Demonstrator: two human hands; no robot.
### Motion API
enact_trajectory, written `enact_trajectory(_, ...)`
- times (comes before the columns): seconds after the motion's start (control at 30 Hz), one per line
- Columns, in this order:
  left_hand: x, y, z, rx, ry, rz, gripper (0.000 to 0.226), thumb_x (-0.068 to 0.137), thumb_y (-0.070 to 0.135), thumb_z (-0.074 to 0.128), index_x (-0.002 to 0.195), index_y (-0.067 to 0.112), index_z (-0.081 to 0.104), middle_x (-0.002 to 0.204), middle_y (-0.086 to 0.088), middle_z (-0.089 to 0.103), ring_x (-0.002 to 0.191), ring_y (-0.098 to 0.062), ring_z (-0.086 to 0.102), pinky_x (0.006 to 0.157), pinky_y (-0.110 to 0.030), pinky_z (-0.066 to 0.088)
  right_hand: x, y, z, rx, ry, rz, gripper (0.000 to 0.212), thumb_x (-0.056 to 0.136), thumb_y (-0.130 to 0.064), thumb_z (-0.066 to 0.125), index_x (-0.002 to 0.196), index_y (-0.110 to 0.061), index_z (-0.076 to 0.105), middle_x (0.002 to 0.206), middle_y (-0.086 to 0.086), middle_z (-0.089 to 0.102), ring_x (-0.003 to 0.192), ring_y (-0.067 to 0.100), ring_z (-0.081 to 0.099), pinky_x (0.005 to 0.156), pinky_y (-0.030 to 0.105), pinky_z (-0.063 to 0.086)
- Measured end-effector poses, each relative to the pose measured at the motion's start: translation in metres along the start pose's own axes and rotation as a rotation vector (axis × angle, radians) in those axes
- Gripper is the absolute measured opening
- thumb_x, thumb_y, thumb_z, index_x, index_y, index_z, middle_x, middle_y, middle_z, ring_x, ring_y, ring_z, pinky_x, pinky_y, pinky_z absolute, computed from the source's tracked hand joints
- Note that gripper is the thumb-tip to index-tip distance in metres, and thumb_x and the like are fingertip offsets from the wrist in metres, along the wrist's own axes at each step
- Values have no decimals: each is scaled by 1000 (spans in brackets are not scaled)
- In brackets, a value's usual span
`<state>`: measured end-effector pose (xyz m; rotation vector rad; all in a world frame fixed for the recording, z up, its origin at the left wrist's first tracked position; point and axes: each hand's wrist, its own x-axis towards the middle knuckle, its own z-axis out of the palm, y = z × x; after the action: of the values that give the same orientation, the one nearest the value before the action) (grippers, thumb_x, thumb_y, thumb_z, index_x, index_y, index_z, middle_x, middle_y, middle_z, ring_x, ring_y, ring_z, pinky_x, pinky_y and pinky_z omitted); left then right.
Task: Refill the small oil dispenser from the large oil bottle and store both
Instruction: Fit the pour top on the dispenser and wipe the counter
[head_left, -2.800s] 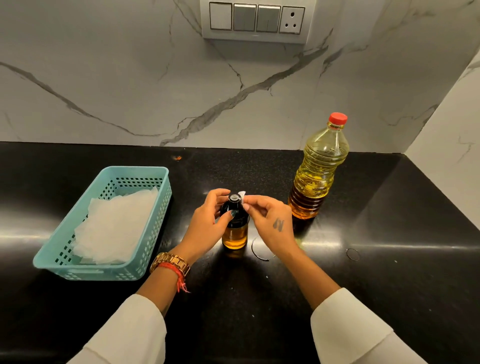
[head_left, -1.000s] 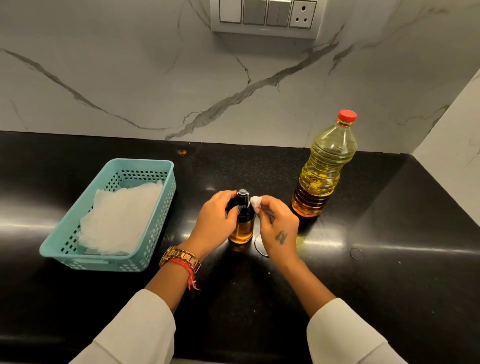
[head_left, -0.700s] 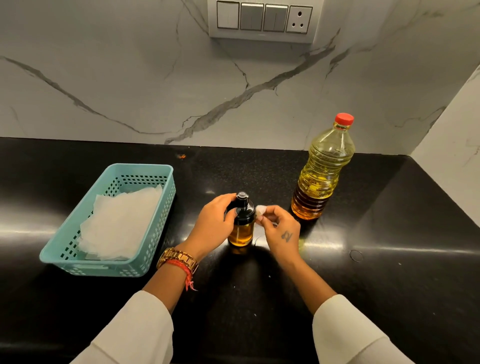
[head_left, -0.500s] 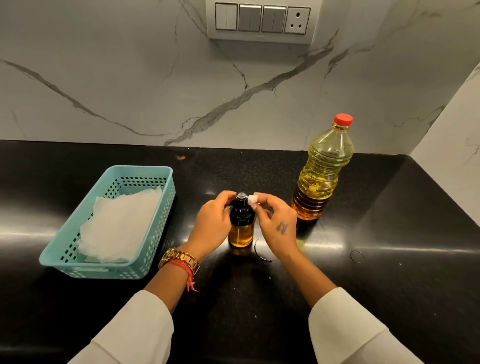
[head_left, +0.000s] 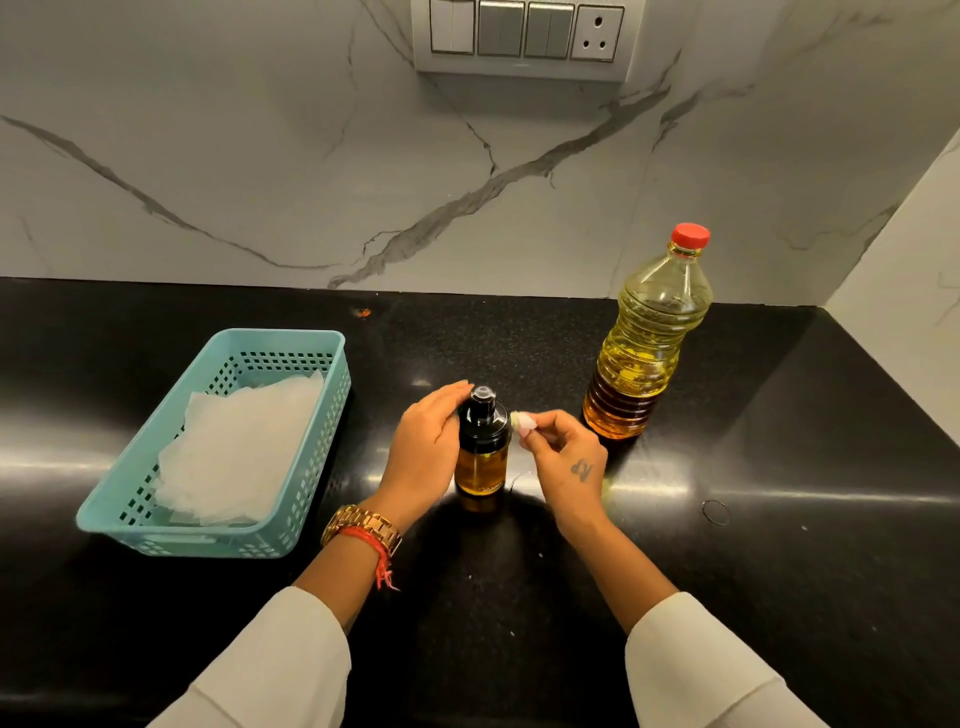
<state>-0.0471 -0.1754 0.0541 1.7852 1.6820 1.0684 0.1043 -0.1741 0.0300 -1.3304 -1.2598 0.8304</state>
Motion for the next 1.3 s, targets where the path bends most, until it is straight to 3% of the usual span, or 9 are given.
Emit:
enact_trajectory(0.13,-13,13,3,-114,76,-68,41,96,22,44,137,22,42,138,1,46,118,-9,47,95,-23,38,5,-16,2,23,-18,-136,7,83,-13,68,87,-19,68,86,-16,67,86,-4,64,76,13,52)
enact_trajectory(0.27,-18,14,12,-31,165,7,48,84,41,62,127,23,50,123,8,54,109,-4,52,89,-23,46,2,-15,5,-3,-29,-223,17,81,-6,67,89,-21,68,89,-12,67,87,-3,64,75,11,50)
enact_trajectory(0.47,-11,12,13,12,214,47,27,83,26,67,109,19,63,107,5,62,93,-1,52,75,-8,40,-4,-7,5,33,23,-211,9,80,-6,69,82,-14,68,89,-9,68,86,-2,65,72,9,49)
enact_trajectory(0.6,-3,7,5,0,147,98,32,82,21,69,112,13,65,107,2,64,97,-6,56,84,-22,47,-11,7,2,69,-7,-73,5,81,-8,69,77,-9,66,79,-7,69,76,-3,64,69,12,49)
enact_trajectory(0.77,7,0,-10,-33,-19,126,32,82,17,68,114,14,65,106,3,63,100,-9,59,89,-27,50,-6,19,2,105,-104,132,10,77,-4,71,74,-12,65,75,-3,69,71,-1,64,70,18,48)
enact_trajectory(0.9,14,-1,-16,-20,-140,157,30,84,17,66,114,15,64,108,5,58,104,-12,57,92,-33,49,11,-3,3,159,-78,22,18,80,-3,68,85,-21,69,85,-4,71,82,5,67,76,21,53)
enact_trajectory(1.07,16,-3,-19,9,-175,138,32,85,19,64,117,17,62,104,1,56,99,-12,56,88,-32,49,5,-7,5,98,-66,-133,19,82,-4,65,96,-17,72,96,0,72,94,9,67,84,25,53)
enact_trajectory(1.2,15,-2,-20,9,-176,134,34,86,18,64,120,17,60,105,1,58,100,-12,57,89,-29,48,-13,15,3,134,-60,26,25,81,-2,66,89,-25,72,91,-5,73,88,7,68,82,27,55)
enact_trajectory(1.3,14,-1,-20,24,-177,139,36,86,17,64,121,16,59,107,3,58,103,-10,57,91,-29,49,-6,20,8,143,-84,199,22,81,0,65,89,-19,72,89,-1,73,84,7,68,84,30,55)
